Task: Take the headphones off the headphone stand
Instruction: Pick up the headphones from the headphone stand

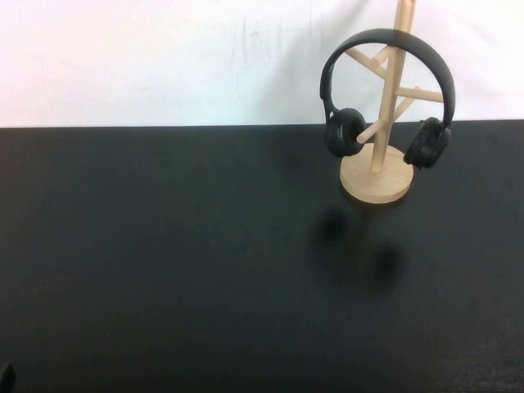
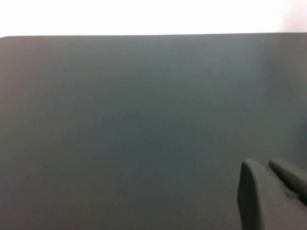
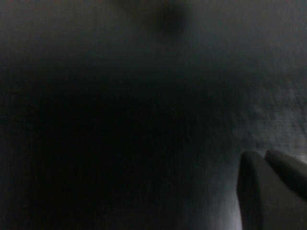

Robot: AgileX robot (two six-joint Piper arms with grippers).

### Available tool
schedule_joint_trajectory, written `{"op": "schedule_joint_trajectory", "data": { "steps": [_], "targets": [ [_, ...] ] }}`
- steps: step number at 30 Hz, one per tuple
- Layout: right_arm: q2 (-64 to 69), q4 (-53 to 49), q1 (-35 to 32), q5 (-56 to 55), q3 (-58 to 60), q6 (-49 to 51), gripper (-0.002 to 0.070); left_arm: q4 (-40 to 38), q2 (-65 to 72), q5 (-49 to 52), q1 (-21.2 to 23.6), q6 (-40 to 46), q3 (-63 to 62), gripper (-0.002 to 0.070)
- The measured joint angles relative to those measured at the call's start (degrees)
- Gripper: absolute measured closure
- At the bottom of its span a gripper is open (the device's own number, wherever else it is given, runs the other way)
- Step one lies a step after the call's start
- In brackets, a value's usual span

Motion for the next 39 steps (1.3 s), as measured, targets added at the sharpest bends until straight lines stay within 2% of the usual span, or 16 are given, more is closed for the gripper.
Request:
{"op": "schedule_joint_trajectory", "data": {
  "steps": [7,12,15,21,23,28,39],
  "targets": [
    [14.53,-22.17,18.94,-1.02,-14.44,13.71,0.0681,0.00,0.00,0.00,0.00,0.00,0.00,0.0678],
    [23.39,-35.21,26.37,-1.12,-25.83,16.33,0.0664,0.00,0.00,0.00,0.00,0.00,0.00,0.0678],
    [28.41,-39.56,27.58,-1.12,-31.79,16.70,0.0577,0.00,0.00,0.00,0.00,0.00,0.00,0.0678],
    [36.14,-47.88,27.68,-1.12,-40.13,16.95,0.0293,0.00,0.00,0.00,0.00,0.00,0.00,0.0678],
    [38.31,-51.05,27.68,-1.12,-41.50,17.88,0.0236,0.00,0.00,0.00,0.00,0.00,0.00,0.0678],
    [42.23,-58.02,27.68,-1.46,-42.51,21.76,0.0204,0.00,0.00,0.00,0.00,0.00,0.00,0.0678],
    [47.60,-69.95,27.68,-3.51,-43.10,25.55,0.0200,0.00,0.00,0.00,0.00,0.00,0.00,0.0678]
  ]
}}
